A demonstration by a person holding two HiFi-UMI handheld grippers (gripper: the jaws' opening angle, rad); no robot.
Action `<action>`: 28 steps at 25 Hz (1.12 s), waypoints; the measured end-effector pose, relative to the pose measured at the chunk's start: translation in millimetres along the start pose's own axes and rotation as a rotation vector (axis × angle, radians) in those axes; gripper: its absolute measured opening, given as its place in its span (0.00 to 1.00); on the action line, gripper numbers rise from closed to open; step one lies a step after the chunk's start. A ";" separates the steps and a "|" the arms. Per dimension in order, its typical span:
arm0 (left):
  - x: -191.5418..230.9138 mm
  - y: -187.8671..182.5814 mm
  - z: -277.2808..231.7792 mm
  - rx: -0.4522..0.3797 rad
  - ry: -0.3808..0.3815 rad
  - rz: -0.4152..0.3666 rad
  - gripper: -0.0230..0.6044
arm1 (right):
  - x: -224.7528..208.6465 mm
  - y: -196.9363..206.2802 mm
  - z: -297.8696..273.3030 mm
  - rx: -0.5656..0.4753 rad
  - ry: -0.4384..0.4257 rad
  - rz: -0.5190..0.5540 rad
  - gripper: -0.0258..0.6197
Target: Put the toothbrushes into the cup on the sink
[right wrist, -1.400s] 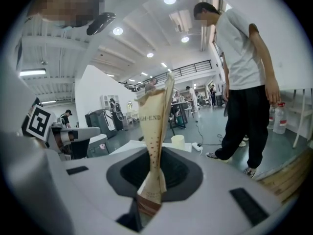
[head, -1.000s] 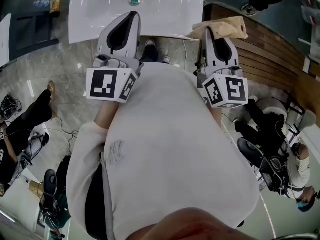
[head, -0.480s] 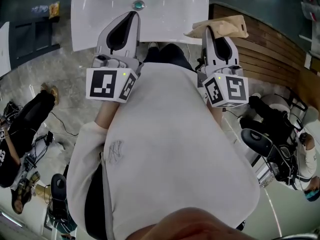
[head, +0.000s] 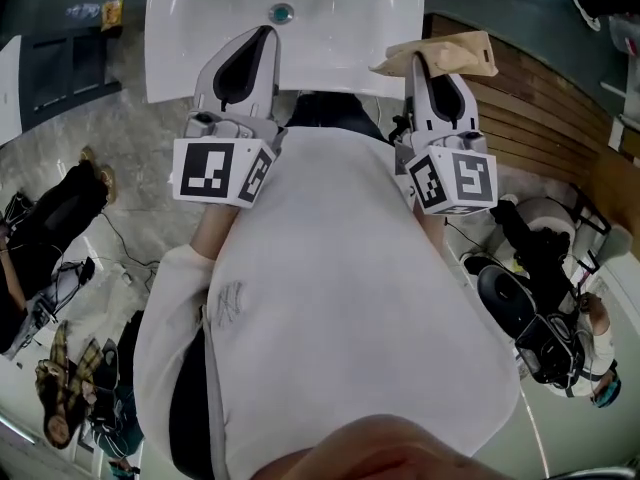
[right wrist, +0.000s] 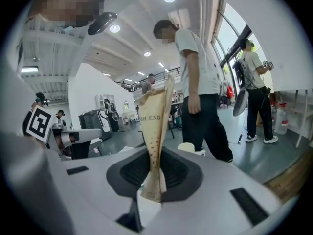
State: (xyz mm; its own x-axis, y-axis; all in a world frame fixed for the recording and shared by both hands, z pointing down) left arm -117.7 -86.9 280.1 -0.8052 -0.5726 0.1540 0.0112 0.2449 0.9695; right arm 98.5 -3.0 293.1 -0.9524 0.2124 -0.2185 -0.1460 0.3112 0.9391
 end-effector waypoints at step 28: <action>-12.0 -3.7 -65.9 0.016 -0.139 0.021 0.04 | -79.4 -34.1 -63.8 0.032 -0.129 0.028 0.13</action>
State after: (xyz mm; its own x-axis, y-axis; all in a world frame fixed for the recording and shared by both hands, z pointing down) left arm -69.1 -132.5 287.2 -0.8794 -0.4533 0.1454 0.0204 0.2692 0.9629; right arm 162.0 -89.6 295.4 -0.9132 0.3386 -0.2266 -0.1091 0.3326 0.9367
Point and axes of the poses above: the fingertips, and each gripper's own axes: z backward along the fingers, x to its left, y out of its underside, the point moved 6 cm from there along z, backward along the fingers, and after that the axes turned 9 degrees about -y, right-handed, at the moved point
